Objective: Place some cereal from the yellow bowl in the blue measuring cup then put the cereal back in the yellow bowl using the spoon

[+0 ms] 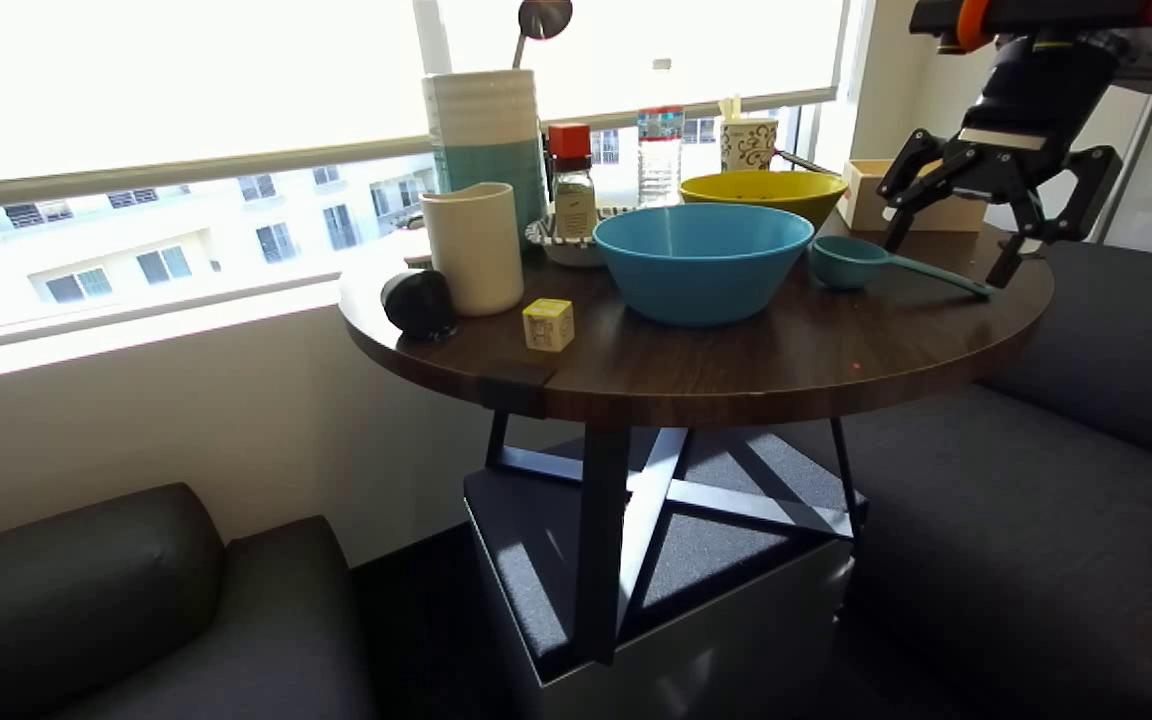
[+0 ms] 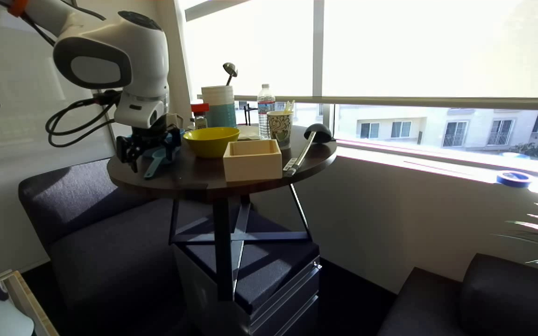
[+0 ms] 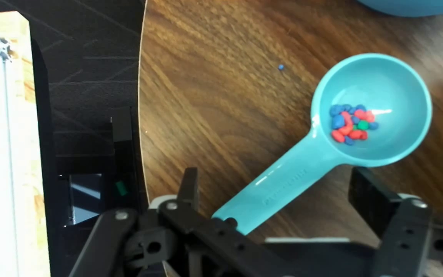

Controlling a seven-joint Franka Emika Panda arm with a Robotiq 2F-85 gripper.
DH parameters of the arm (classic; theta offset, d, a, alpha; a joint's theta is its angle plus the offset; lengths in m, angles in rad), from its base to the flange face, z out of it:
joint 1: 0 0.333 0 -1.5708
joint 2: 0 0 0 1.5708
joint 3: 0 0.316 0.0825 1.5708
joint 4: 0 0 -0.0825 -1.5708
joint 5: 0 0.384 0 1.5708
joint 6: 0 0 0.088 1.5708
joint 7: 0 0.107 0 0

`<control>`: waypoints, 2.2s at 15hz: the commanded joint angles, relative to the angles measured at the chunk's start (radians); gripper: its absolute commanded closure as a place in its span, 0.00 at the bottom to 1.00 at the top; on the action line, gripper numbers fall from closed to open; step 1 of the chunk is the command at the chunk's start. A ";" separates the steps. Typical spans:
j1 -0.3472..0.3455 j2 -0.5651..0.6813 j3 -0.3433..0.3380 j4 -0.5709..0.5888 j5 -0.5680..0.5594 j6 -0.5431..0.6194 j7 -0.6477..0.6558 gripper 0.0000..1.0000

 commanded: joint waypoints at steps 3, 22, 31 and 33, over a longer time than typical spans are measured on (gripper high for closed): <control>0.008 0.007 0.000 -0.005 0.042 0.015 0.008 0.00; -0.003 0.023 0.000 0.009 0.011 0.042 0.005 0.39; -0.004 0.021 -0.002 0.009 0.008 0.041 0.000 0.67; -0.004 0.021 -0.004 0.009 0.010 0.040 -0.002 0.68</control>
